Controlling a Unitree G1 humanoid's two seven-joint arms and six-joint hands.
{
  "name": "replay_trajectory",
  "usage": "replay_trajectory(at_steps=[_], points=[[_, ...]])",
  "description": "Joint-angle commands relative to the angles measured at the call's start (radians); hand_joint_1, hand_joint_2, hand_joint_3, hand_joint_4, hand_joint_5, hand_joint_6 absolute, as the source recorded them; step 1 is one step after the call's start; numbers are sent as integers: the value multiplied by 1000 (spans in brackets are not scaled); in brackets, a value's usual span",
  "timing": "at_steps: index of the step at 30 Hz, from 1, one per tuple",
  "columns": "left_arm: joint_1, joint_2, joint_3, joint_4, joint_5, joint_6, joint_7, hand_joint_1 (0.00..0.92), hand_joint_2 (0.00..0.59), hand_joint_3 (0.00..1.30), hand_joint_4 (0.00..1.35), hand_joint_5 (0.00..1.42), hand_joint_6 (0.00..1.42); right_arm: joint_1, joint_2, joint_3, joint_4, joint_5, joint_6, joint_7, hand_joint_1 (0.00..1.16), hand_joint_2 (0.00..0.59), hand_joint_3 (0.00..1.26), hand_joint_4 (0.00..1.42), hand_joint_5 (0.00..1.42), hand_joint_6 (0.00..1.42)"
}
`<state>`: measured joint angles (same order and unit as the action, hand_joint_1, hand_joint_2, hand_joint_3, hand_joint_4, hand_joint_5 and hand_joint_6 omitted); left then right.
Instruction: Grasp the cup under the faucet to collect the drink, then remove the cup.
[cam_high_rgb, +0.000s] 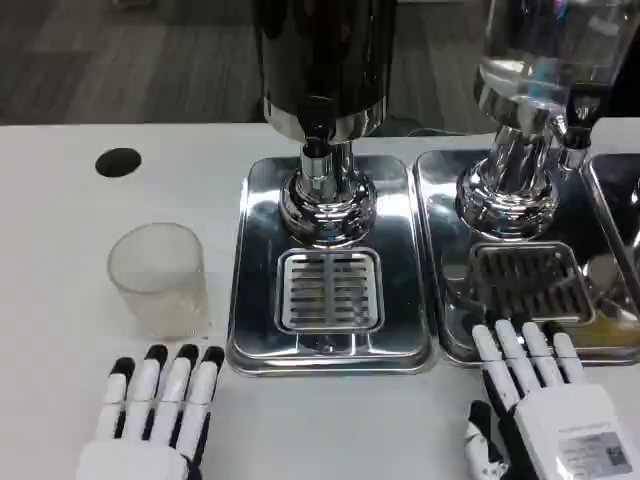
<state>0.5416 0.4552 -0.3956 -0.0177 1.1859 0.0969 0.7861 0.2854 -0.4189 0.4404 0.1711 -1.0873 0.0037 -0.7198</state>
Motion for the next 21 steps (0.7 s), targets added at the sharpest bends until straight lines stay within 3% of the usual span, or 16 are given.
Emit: replay_trajectory(at_steps=[1, 21], points=[[2, 2, 0, 6, -2, 2, 7, 0, 128, 0, 0, 0, 0, -7, 5, -5, 21, 16, -1, -22, 0, 578, 0, 0, 0, 0], [-10, 0, -11, 10, -7, -1, 23, 0, 128, 0, 0, 0, 0, 4, 13, -8, 3, 46, 4, -19, 0, 576, 8, 0, 0, 0]])
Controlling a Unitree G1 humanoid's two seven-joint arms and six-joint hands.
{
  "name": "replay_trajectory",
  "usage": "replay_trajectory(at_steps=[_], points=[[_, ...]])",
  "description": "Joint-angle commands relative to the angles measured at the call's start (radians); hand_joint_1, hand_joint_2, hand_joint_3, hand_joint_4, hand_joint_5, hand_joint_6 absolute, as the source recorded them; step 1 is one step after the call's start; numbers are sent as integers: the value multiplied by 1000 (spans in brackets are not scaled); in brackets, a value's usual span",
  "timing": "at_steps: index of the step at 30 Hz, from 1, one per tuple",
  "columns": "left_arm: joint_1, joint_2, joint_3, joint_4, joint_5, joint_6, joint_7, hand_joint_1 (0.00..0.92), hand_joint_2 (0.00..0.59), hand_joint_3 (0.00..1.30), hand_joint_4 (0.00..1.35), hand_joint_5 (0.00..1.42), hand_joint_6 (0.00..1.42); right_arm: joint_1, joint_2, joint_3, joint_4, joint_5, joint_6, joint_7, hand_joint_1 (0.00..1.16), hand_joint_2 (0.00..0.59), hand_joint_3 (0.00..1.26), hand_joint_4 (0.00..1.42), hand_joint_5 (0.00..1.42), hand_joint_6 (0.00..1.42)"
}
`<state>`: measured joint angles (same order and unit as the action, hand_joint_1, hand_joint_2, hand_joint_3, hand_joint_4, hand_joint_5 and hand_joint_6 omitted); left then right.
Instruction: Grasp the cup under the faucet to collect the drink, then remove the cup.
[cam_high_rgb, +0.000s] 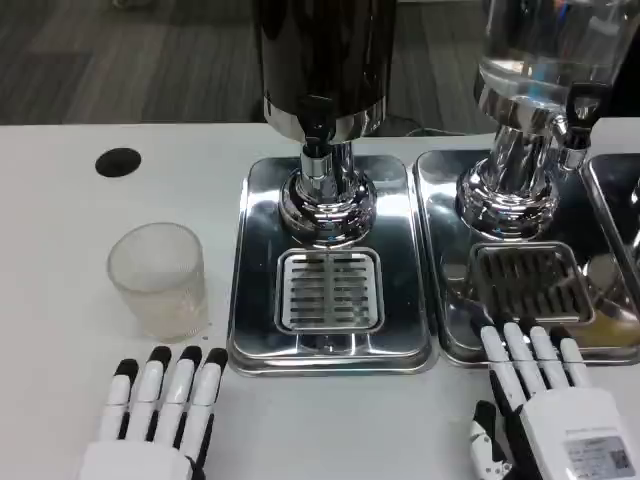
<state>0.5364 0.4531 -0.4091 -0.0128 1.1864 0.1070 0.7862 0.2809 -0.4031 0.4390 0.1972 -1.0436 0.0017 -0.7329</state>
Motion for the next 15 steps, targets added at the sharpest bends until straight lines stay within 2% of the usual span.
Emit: replay_trajectory(at_steps=[1, 11, 13, 15], points=[[-6, 2, 5, 7, -12, -16, 27, 0, 128, 0, 0, 0, 0, 12, -3, -7, -32, 0, 10, -5, 0, 576, 9, 0, 0, 0], [-28, 6, 10, 3, -40, -57, 32, 0, 128, 0, 0, 0, 0, 63, -8, -13, -80, -13, 45, -2, 0, 585, 14, 0, 0, 0], [-25, 2, 20, -16, -48, -55, 30, 0, 128, 0, 0, 0, 0, 69, -9, -18, -90, -11, 46, -2, 0, 586, 17, 0, 0, 0], [-11, -10, 58, -73, -84, -52, 25, 0, 114, 0, 0, 0, 0, 74, -10, -23, -101, -8, 46, 0, 0, 585, 19, 0, 0, 0]])
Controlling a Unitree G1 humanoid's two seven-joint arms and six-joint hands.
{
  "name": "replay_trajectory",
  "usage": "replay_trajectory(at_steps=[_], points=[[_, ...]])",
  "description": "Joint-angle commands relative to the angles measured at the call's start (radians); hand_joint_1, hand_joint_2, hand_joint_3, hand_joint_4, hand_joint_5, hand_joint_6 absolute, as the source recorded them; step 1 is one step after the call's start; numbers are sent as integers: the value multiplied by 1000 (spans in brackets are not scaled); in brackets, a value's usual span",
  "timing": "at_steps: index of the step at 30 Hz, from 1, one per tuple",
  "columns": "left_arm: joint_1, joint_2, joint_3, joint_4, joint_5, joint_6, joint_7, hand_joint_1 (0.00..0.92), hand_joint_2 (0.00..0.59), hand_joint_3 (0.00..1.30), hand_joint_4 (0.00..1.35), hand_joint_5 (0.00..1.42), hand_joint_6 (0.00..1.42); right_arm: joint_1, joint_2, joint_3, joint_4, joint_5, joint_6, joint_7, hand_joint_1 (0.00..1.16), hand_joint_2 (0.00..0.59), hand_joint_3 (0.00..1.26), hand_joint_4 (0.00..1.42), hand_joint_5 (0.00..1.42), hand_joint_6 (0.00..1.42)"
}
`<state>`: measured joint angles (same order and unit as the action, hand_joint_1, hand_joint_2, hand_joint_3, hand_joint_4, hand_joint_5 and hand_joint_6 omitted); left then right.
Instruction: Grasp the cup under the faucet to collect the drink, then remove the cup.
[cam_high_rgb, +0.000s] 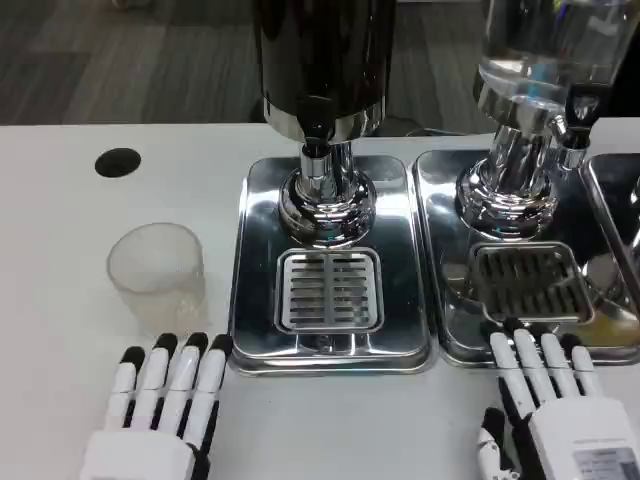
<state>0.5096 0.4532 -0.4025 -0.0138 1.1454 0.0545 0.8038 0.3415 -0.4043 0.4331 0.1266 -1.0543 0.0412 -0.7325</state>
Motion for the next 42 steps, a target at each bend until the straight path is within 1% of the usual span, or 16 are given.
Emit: replay_trajectory(at_steps=[1, 2, 3, 7, 10, 13, 16, 18, 20, 22, 25, 31, 34, 42], points=[[21, -15, 67, -93, -59, -3, 4, 0, 90, 0, 0, 0, 0, 15, -9, -20, -34, 3, 6, 0, 0, 585, 20, 0, 0, 0], [21, -12, 108, -129, -120, -34, -5, 0, 56, 0, 0, 0, 0, 16, -8, -22, -34, 4, 4, 1, 0, 583, 21, 0, 0, 0], [20, -10, 136, -151, -162, -61, -13, 0, 40, 0, 0, 0, 0, 16, -8, -22, -32, 5, 1, 3, 0, 581, 22, 0, 0, 0], [0, -7, 232, -202, -273, -116, -65, 0, 27, 0, 0, 13, 0, 14, -7, -20, -25, 3, -3, 8, 0, 576, 23, 0, 0, 0], [-35, -28, 301, -214, -353, -107, -133, 0, 15, 0, 0, 41, 30, 19, -9, -24, -30, 9, -7, 9, 0, 574, 24, 0, 0, 0], [-71, -40, 342, -206, -372, -76, -199, 0, 16, 0, 0, 53, 44, 28, -13, -31, -35, 17, -13, 11, 0, 573, 24, 0, 0, 0], [-119, -38, 371, -175, -395, -50, -271, 0, 8, 0, 0, 65, 49, 34, -14, -34, -36, 23, -18, 9, 0, 572, 24, 0, 0, 0], [-170, -19, 366, -155, -373, -9, -347, 0, 4, 0, 0, 69, 61, 39, -11, -32, -38, 23, -18, 8, 0, 573, 24, 0, 0, 0], [-208, -10, 358, -140, -351, 21, -396, 0, 2, 0, 0, 71, 64, 42, -9, -28, -41, 20, -18, 7, 0, 576, 24, 0, 0, 0], [-263, -6, 345, -108, -333, 52, -443, 0, 1, 0, 0, 72, 65, 44, -4, -25, -44, 20, -18, 7, 0, 577, 24, 0, 0, 0], [-309, -13, 337, -80, -351, 69, -499, 0, 0, 0, 0, 73, 66, 45, -1, -25, -44, 23, -17, 12, 2, 586, 32, 0, 0, 0], [-362, -15, 310, -49, -334, 107, -559, 0, 0, 0, 0, 68, 68, 80, -11, -35, -71, 32, -28, 3, 8, 582, 39, 0, 0, 0], [-402, -16, 299, -46, -338, 144, -614, 0, 0, 0, 0, 68, 71, 86, -14, -43, -67, 40, -34, 6, 10, 579, 41, 0, 0, 0], [-494, -26, 268, 7, -337, 205, -676, 0, 1, 0, 0, 109, 121, 88, -12, -45, -50, 45, -43, 0, 12, 575, 50, 0, 0, 0]])
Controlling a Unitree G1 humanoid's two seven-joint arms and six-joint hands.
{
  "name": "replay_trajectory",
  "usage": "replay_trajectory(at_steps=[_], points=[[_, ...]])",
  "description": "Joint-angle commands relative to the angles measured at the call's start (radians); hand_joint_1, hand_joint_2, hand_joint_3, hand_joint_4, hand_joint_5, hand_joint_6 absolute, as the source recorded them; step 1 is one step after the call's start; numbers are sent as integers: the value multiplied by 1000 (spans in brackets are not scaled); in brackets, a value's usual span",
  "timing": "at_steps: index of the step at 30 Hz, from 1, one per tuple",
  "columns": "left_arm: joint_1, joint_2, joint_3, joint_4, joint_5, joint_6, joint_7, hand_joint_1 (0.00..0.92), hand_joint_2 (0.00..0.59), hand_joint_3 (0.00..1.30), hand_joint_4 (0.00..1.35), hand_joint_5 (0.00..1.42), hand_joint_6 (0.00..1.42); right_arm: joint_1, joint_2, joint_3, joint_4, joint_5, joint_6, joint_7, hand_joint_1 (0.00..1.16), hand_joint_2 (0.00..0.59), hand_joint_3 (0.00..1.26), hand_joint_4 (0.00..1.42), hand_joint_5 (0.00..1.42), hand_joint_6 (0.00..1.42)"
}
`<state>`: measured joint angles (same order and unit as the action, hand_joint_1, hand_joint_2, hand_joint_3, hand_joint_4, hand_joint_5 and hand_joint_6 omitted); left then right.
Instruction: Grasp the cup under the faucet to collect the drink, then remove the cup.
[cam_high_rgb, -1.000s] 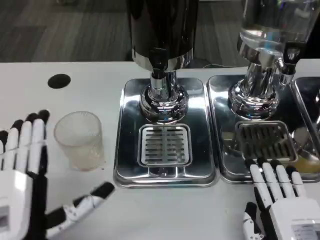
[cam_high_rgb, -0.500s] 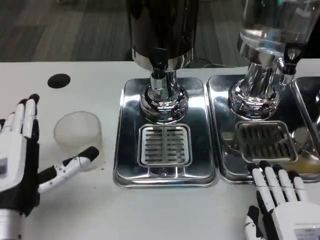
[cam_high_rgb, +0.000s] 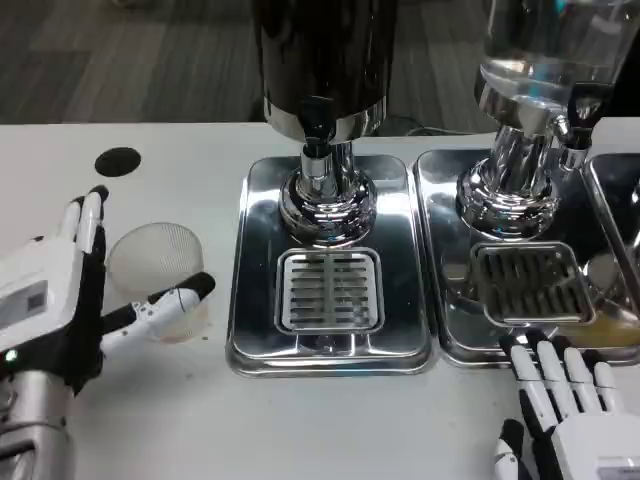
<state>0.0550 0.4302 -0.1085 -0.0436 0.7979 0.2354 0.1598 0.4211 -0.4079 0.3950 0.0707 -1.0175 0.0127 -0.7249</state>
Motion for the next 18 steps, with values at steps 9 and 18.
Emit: replay_trajectory(at_steps=[9, 18], points=[[-80, -14, -76, 115, 4, 49, -45, 0, 0, 0, 0, 159, 184, 10, -14, -22, 8, 17, -38, -11, 6, 562, 74, 0, 0, 0], [-114, -14, -85, 161, -15, 53, -64, 0, 13, 45, 20, 347, 374, 0, -15, -21, 21, 20, -67, -15, 12, 565, 95, 0, 0, 0]])
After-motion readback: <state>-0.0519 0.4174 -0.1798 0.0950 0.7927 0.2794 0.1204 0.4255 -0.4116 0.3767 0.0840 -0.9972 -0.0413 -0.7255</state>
